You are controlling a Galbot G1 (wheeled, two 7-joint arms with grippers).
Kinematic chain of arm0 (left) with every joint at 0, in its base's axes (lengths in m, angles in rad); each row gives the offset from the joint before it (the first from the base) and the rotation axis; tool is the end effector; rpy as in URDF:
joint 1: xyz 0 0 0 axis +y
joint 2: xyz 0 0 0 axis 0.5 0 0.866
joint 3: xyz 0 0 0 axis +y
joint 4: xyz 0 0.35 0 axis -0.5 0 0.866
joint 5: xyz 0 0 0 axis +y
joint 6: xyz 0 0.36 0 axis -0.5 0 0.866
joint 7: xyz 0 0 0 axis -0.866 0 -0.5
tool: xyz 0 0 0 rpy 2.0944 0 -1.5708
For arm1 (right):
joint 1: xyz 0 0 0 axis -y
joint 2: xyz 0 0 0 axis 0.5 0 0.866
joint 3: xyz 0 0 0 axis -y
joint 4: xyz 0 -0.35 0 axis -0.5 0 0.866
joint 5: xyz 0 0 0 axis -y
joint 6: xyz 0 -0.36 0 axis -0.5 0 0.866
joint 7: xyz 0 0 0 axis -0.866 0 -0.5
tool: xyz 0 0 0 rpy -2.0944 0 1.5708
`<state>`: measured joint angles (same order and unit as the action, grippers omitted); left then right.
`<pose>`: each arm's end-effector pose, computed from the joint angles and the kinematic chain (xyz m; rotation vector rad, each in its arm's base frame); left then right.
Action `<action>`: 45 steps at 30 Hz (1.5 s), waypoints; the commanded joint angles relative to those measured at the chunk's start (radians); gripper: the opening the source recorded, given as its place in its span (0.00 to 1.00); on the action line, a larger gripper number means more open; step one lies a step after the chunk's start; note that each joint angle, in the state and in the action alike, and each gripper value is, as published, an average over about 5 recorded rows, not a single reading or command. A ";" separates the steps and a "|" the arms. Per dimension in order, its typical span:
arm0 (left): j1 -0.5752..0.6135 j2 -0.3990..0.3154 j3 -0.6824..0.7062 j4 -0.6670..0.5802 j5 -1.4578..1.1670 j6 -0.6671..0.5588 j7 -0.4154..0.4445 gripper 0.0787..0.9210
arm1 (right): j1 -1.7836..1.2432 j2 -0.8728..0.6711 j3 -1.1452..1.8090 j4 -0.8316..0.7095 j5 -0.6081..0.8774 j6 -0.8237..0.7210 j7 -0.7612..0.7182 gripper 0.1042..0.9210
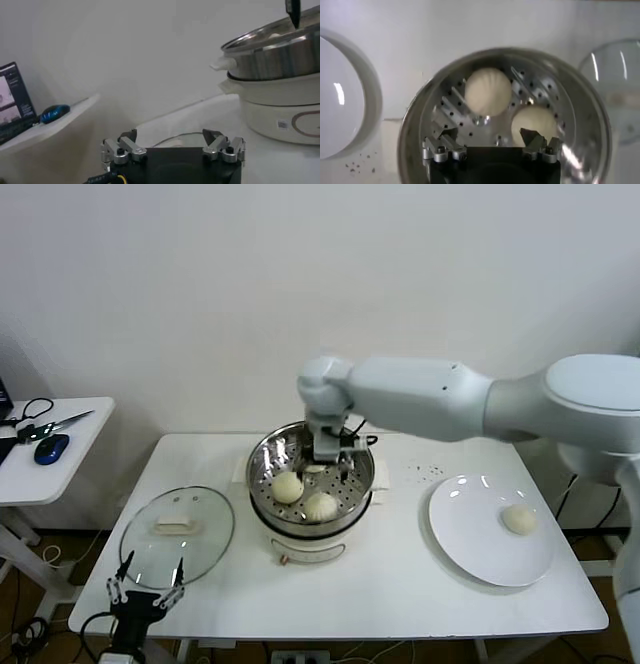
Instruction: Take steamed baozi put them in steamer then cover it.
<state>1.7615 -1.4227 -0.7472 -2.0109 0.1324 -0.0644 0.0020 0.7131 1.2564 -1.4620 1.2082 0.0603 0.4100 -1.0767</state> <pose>0.1195 0.1005 -0.3469 0.1111 -2.8873 -0.5569 0.5653 0.1452 -0.0297 1.9777 -0.4541 2.2637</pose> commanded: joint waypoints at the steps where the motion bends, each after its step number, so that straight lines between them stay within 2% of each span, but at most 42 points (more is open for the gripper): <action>1: -0.002 0.001 0.001 -0.004 0.001 0.000 0.001 0.88 | 0.116 -0.282 -0.087 0.001 0.302 -0.443 0.089 0.88; 3: -0.004 0.002 0.001 -0.005 0.002 0.000 0.001 0.88 | 0.094 -0.363 -0.068 0.010 0.323 -0.537 0.069 0.88; 6: -0.005 0.006 0.001 -0.006 0.005 0.000 0.001 0.88 | 0.049 -0.483 -0.035 0.006 0.293 -0.580 0.027 0.88; 12: -0.007 0.002 0.001 -0.004 0.011 0.001 0.001 0.88 | -0.089 -0.688 0.031 0.014 0.201 -0.569 -0.017 0.88; 20: 0.006 -0.019 -0.006 -0.029 0.003 0.014 0.001 0.88 | -0.510 -0.823 0.411 -0.031 -0.044 -0.486 -0.032 0.88; 30: 0.030 -0.038 -0.005 -0.043 0.014 0.015 0.000 0.88 | -0.769 -0.767 0.696 -0.208 -0.198 -0.390 -0.041 0.88; 45: 0.045 -0.038 -0.018 -0.036 0.022 0.014 -0.002 0.88 | -0.760 -0.585 0.764 -0.409 -0.292 -0.310 -0.052 0.88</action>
<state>1.8034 -1.4581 -0.7633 -2.0461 0.1520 -0.0522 0.0007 0.0104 0.6089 -0.7815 0.9086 -0.1691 0.0679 -1.1255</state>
